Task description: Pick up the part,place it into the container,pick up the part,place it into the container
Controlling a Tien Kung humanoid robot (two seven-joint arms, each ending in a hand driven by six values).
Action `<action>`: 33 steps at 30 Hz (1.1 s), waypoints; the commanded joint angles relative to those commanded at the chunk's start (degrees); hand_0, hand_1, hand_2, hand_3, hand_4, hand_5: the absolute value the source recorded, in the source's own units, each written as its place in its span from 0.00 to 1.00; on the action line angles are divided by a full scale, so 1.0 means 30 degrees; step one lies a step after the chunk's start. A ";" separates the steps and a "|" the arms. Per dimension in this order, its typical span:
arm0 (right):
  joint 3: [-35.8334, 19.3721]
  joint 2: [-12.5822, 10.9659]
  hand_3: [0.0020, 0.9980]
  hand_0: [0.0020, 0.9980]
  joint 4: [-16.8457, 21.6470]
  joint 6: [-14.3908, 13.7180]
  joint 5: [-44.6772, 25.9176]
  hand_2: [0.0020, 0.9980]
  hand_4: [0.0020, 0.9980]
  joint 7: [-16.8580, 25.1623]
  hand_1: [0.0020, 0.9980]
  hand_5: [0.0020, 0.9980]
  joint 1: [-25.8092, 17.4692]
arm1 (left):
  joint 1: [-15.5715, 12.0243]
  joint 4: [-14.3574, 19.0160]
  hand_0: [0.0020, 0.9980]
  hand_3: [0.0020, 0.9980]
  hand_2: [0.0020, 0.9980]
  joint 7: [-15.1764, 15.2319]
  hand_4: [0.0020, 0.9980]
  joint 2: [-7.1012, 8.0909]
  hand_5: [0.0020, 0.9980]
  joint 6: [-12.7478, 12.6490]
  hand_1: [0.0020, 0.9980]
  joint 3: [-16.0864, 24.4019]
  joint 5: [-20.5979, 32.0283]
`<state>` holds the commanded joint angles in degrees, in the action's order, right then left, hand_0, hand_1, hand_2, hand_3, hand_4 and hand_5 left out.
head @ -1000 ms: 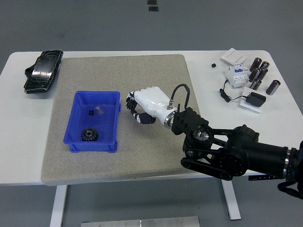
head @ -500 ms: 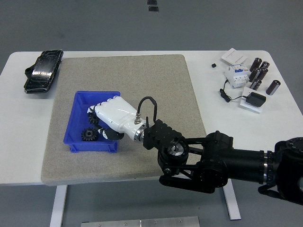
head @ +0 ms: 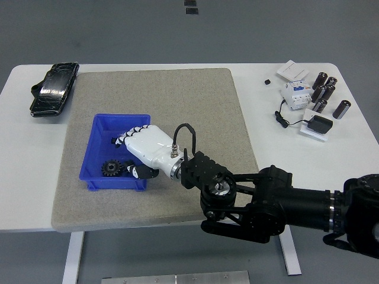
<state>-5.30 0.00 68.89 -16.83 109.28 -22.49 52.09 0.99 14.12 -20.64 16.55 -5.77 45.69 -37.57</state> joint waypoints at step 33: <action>-1.4338 -0.6133 0.72 0.75 0.2294 0.0825 -1.7691 0.74 0.87 1.1882 0.74 0.60 -0.8717 | -0.0305 -0.0049 0.68 0.57 0.63 0.0081 0.72 0.0044 0.32 0.0060 0.66 -0.0362 0.0465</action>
<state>-48.32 -18.40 75.78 -14.36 56.20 13.16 25.94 0.08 13.97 -20.40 16.68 -5.59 44.60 -36.18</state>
